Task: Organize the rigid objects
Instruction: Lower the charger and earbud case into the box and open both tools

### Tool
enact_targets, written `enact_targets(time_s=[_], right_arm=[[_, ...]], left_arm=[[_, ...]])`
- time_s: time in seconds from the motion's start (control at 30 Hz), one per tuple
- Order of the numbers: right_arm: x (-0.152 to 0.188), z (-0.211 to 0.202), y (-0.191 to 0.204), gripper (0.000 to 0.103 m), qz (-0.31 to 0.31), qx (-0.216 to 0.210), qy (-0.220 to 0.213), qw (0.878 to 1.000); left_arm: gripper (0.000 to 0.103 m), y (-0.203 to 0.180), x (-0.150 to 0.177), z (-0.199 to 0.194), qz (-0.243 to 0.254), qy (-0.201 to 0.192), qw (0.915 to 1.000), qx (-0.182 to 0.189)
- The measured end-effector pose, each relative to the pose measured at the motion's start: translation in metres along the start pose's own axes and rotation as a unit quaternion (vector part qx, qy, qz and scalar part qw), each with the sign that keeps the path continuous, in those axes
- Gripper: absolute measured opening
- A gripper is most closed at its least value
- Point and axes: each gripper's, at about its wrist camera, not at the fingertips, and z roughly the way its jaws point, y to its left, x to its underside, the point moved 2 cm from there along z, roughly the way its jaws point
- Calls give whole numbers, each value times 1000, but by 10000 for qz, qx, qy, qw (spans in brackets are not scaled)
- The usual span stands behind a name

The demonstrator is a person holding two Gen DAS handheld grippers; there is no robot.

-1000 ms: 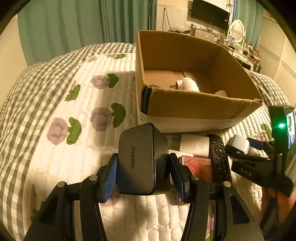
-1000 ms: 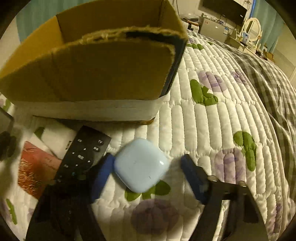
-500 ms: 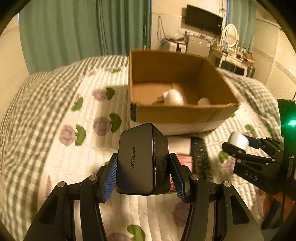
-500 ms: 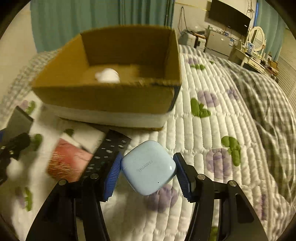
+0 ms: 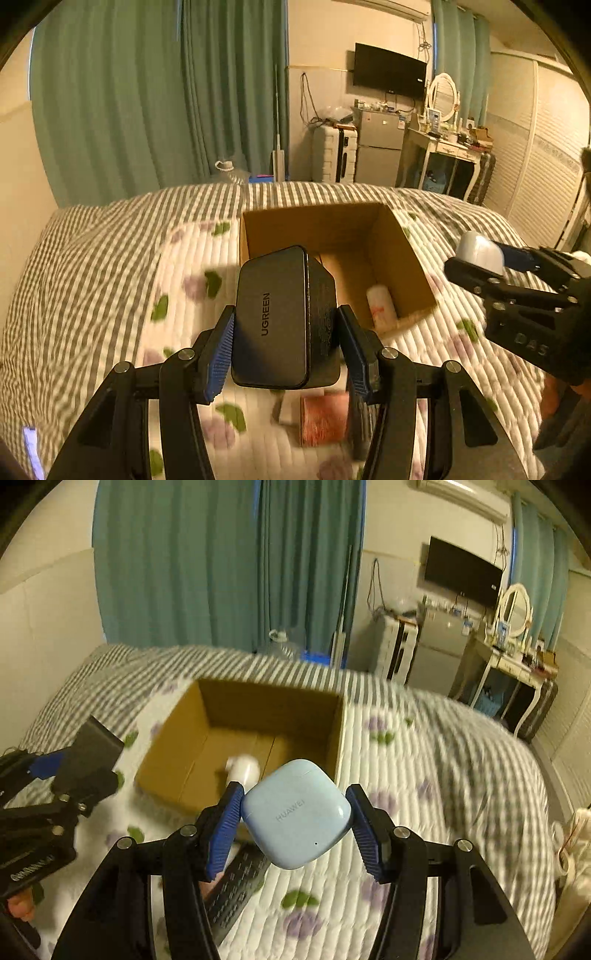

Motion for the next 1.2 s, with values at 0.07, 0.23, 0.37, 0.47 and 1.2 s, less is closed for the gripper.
enact_targets(time_s=[0.07, 0.23, 0.37, 0.47, 1.2], right_arm=[[-13, 4, -5, 57, 2, -6, -76, 10000], [-32, 22, -19, 57, 39, 0, -144, 9999], [-33, 47, -24, 57, -18, -23, -59, 10000], [-27, 64, -26, 57, -10, -107, 27, 9999], [-20, 87, -20, 57, -71, -328, 353, 9988]], left_arm=[[54, -1, -11, 19, 23, 138, 9999, 7], [54, -6, -17, 75, 107, 477, 9984, -273], [54, -7, -8, 107, 142, 716, 9965, -413], [54, -10, 0, 120, 309, 762, 9948, -607], [59, 12, -23, 71, 84, 128, 9983, -560]])
